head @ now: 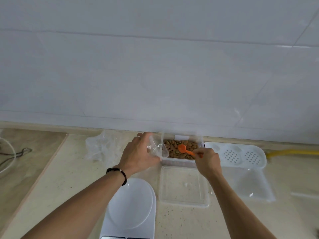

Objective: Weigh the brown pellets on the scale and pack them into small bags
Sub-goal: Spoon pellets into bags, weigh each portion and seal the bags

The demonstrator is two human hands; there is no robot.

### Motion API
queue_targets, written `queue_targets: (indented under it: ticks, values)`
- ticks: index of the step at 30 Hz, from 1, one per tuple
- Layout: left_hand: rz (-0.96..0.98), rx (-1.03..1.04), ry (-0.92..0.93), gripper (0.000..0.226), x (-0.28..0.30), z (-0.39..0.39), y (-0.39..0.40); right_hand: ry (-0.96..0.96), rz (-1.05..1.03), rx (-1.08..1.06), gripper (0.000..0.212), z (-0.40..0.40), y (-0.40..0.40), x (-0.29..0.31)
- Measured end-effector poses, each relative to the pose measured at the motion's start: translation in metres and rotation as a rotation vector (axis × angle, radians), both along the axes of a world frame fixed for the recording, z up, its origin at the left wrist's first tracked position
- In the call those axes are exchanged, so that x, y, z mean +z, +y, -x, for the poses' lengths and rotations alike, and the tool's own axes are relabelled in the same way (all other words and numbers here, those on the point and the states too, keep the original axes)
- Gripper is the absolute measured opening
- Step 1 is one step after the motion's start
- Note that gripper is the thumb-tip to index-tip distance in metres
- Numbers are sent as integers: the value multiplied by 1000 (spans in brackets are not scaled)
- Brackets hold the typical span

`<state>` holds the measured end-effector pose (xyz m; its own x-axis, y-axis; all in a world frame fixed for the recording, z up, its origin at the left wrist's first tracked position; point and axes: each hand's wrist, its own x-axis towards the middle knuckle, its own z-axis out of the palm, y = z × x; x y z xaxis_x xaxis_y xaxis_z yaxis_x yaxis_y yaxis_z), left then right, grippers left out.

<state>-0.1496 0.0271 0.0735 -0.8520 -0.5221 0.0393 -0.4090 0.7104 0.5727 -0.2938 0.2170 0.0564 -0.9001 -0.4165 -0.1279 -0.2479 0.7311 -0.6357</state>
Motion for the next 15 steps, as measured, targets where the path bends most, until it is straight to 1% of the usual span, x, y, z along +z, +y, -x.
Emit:
queue_targets:
  ticks: [3, 6, 11, 15]
  values:
    - [18, -8, -11, 66, 4, -3, -2, -76, 53, 50, 28, -1, -11, -7]
    - [36, -4, -25, 71, 3, -5, -2, -244, 199, -66, 25, 2, -15, -8]
    - [32, 7, -38, 69, -1, -6, 0, -489, 390, -252, 22, 4, -7, -7]
    - [1, 10, -47, 69, -6, -2, 1, -608, 501, -317, 21, 6, 4, -7]
